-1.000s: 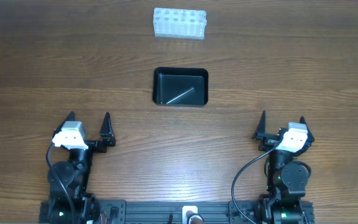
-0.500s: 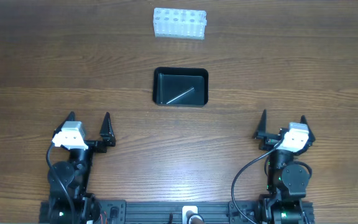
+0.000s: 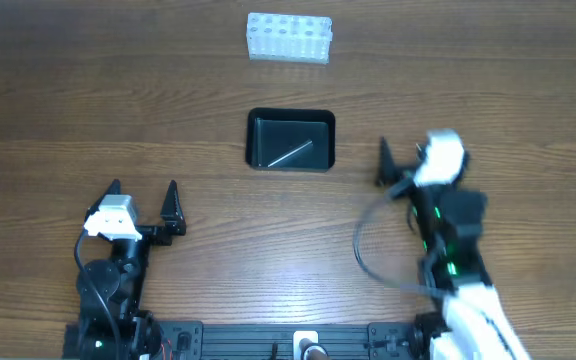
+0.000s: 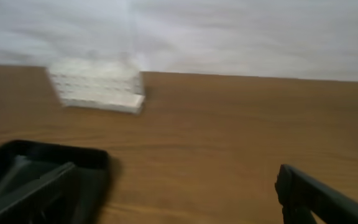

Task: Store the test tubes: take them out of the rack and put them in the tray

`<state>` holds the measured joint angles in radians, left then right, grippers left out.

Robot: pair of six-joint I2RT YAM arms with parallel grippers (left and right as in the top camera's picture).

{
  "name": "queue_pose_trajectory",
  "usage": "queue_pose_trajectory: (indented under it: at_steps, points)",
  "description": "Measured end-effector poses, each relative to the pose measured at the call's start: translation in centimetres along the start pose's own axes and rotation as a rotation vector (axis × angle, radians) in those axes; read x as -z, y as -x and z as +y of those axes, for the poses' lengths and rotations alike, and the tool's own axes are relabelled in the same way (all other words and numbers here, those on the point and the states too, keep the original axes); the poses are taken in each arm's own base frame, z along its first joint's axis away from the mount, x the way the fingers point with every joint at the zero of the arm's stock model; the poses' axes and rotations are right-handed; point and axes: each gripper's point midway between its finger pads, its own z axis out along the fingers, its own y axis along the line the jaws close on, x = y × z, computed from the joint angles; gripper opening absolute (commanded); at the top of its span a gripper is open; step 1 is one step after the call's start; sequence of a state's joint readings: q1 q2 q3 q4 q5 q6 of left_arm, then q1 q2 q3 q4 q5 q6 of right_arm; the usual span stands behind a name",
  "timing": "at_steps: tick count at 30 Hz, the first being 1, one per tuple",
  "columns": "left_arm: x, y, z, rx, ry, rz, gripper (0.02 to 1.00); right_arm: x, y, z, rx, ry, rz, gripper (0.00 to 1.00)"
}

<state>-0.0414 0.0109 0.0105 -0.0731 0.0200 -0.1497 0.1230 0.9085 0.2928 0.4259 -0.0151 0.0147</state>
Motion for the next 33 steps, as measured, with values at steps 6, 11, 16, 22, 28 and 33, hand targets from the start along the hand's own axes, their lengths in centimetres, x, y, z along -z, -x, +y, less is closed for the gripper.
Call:
queue_pose_trajectory:
  at_steps: [6, 11, 16, 22, 28, 33]
  points:
    - [0.0, 0.0, 0.0, 0.0, 0.0, 0.0, 1.0, -7.0, 0.7, 6.7, 0.028, 0.172, 0.116, 0.993]
    - [0.0, 0.0, 0.0, 0.0, 0.0, 0.0, 1.0, -11.7, -1.0, 12.8, 0.062, 0.28, 0.223, 0.993]
    - [0.0, 0.0, 0.0, 0.0, 0.0, 0.0, 0.998, -16.0, -1.4, 15.8, 0.044, 0.278, 0.296, 0.993]
    - [0.0, 0.0, 0.0, 0.0, 0.0, 0.0, 0.998, -21.1, 0.0, 17.0, 0.017, 0.222, 0.326, 0.991]
    - [0.0, 0.0, 0.0, 0.0, 0.0, 0.0, 1.0, -24.8, 0.7, 17.2, 0.0, 0.16, 0.33, 0.991]
    - [0.0, 0.0, 0.0, 0.0, 0.0, 0.0, 1.0, -26.8, 0.0, 17.3, -0.002, 0.13, 0.334, 0.991]
